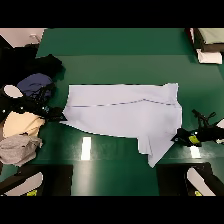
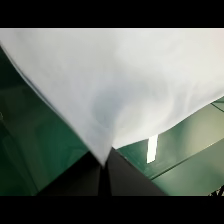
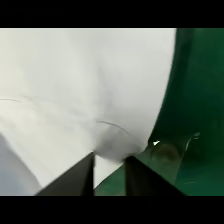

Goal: Fold the shirts.

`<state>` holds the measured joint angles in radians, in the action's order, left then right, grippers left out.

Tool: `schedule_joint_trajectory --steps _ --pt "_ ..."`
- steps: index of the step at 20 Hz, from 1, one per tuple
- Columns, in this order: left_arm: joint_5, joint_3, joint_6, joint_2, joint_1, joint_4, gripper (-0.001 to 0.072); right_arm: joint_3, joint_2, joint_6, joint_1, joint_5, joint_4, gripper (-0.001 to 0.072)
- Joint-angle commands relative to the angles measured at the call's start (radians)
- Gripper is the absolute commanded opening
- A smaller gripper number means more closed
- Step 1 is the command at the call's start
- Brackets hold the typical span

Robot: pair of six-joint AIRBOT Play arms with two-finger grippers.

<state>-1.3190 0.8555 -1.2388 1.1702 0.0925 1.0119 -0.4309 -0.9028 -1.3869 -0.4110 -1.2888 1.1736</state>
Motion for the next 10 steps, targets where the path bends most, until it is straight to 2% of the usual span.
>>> schedule_joint_trajectory --steps 1,4,8,10 --pt "-0.011 0.001 -0.002 -0.001 0.0 -0.002 0.0023 0.0 0.0 0.001 0.085 0.019 0.007 0.002" --pt "-0.053 0.011 0.001 -0.007 0.0 0.018 0.0022 -0.037 0.005 0.002 0.123 -0.077 0.016 0.0018" --pt "-0.12 0.019 -0.034 -0.148 0.0 0.041 0.0021 -0.206 0.133 -0.04 0.127 -0.368 0.189 0.0017" --pt "-0.189 0.019 -0.049 -0.225 0.0 0.011 0.0022 -0.293 0.212 -0.048 0.127 -0.42 0.246 0.0017"
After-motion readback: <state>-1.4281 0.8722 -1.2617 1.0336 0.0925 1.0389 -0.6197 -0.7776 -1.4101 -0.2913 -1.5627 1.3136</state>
